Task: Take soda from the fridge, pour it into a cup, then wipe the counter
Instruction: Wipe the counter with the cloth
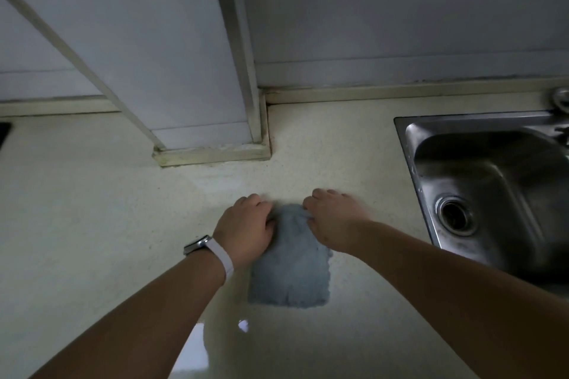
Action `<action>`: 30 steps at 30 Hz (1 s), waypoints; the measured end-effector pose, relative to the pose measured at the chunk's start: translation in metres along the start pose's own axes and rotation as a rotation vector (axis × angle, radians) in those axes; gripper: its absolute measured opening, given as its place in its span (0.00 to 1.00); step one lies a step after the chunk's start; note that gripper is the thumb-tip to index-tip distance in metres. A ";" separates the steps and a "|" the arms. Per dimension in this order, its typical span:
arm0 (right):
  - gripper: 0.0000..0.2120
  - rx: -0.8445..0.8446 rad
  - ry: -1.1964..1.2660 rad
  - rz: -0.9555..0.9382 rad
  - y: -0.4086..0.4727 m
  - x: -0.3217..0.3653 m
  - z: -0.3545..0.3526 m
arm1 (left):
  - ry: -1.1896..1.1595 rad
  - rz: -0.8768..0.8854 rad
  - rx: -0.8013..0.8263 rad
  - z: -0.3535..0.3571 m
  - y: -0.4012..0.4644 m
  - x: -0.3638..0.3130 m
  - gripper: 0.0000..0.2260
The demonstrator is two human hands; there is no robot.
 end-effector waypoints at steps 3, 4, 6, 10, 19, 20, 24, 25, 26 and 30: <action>0.11 0.026 0.056 -0.007 0.000 -0.004 -0.007 | 0.015 0.018 0.001 -0.012 0.006 -0.006 0.10; 0.11 0.035 0.075 -0.009 0.000 -0.007 -0.010 | 0.012 0.024 0.001 -0.017 0.008 -0.008 0.09; 0.10 0.051 0.097 -0.009 0.001 -0.014 -0.018 | 0.012 0.030 0.015 -0.027 0.014 -0.013 0.08; 0.05 0.024 0.128 0.021 0.006 -0.031 -0.044 | 0.013 0.022 -0.023 -0.051 0.027 -0.026 0.09; 0.04 -0.317 0.127 0.115 0.044 -0.061 -0.142 | 0.070 0.069 -0.266 -0.118 0.093 -0.058 0.11; 0.04 -0.349 0.137 0.117 0.047 -0.064 -0.152 | 0.067 0.078 -0.304 -0.127 0.101 -0.061 0.11; 0.04 -0.437 0.164 0.113 0.058 -0.075 -0.180 | 0.078 0.084 -0.421 -0.152 0.123 -0.074 0.13; 0.04 -0.442 0.164 0.115 0.059 -0.077 -0.181 | 0.095 0.083 -0.424 -0.154 0.124 -0.077 0.13; 0.05 -0.437 0.161 0.117 0.059 -0.079 -0.181 | 0.113 0.083 -0.419 -0.152 0.125 -0.079 0.13; 0.07 -0.350 0.136 0.109 0.055 -0.082 -0.157 | 0.125 0.063 -0.332 -0.127 0.116 -0.077 0.10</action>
Point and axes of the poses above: each hand's wrist, its own y-axis towards the middle knuckle, its own z-axis out of the palm, x = y × z, the point moved 1 cm from there along y, towards the middle knuckle, and after that the axes turned 3 degrees about -x, right-handed, at the moved point
